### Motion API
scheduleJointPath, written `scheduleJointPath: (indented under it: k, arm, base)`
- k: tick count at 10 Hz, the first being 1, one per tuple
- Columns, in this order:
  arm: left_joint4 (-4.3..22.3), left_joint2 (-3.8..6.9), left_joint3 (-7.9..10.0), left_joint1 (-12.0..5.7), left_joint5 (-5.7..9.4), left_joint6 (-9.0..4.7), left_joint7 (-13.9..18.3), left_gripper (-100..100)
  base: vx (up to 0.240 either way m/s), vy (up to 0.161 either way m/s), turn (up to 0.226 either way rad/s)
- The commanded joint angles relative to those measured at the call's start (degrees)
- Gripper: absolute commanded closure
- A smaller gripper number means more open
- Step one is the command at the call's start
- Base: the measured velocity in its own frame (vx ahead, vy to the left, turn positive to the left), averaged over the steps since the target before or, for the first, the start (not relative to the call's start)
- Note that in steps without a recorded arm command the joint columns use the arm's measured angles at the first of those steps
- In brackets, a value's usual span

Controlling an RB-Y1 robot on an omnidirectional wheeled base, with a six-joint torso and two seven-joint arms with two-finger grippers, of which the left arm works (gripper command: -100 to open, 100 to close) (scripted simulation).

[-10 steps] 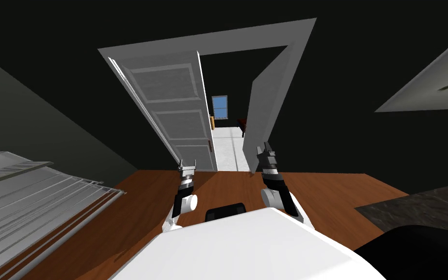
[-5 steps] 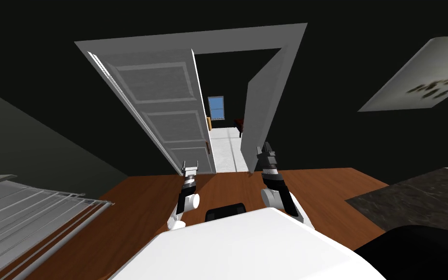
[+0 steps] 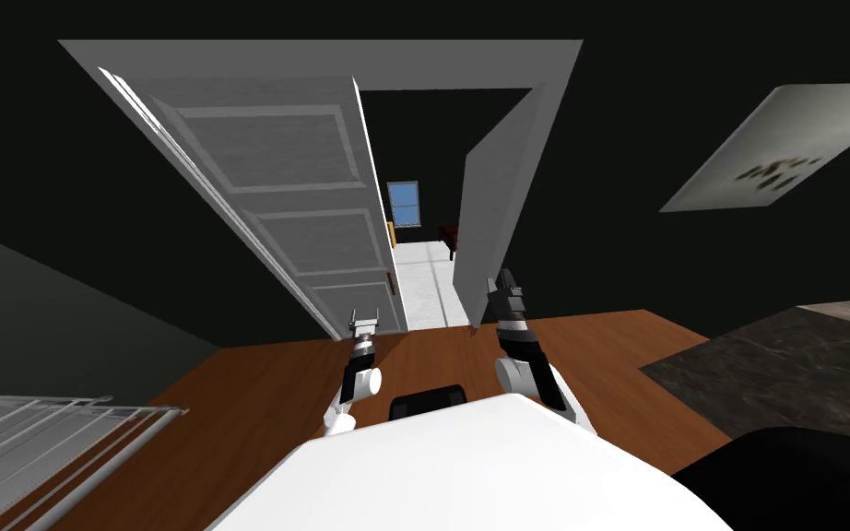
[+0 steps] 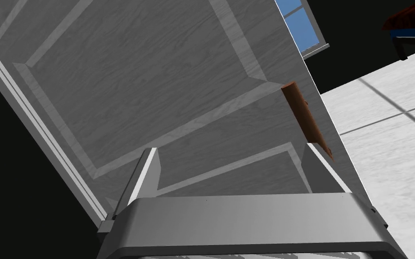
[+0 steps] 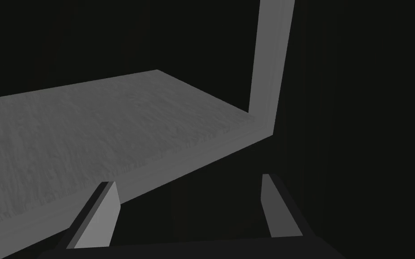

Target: Push the door open

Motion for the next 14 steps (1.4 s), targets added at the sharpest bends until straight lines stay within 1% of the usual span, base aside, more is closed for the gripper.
scheduleJointPath:
  k: [1, 2, 3, 4, 5, 6, 7, 10, 11, 14]
  arm:
    - [2.86, -0.1, -0.32, -1.26, 1.11, -0.51, 1.91, -100]
    - [4.54, -0.11, -0.57, -2.03, 1.83, -0.96, 3.19, -100]
    - [4.9, -0.11, -0.57, -2.03, 1.83, -0.96, 3.19, -100]
    - [6.52, -0.12, -0.82, -2.81, 2.55, -1.41, 4.47, -100]
    - [6.86, -0.12, -0.82, -2.81, 2.55, -1.41, 4.47, -100]
    - [8.8, -0.14, -1.07, -3.58, 3.26, -1.85, 5.73, -100]
    - [8.8, -0.14, -1.07, -3.58, 3.26, -1.85, 5.73, -100]
    - [14.03, -0.29, -1.77, -5.78, 5.28, -3.12, 9.32, -100]
    - [14.35, -0.29, -1.77, -5.78, 5.28, -3.12, 9.32, -100]
    - [19.6, -0.5, -2.44, -7.86, 7.2, -4.32, 12.73, -100]
  base:
    - [0.062, 0.041, -0.148]
    - [0.068, 0.05, -0.172]
    - [0.05, 0.042, -0.041]
    - [0.05, 0.04, -0.08]
    - [0.036, 0.029, -0.046]
    - [0.037, 0.031, -0.089]
    - [0.035, 0.029, -0.048]
    - [0.059, 0.047, -0.109]
    - [0.053, 0.045, -0.047]
    - [0.064, 0.051, -0.113]
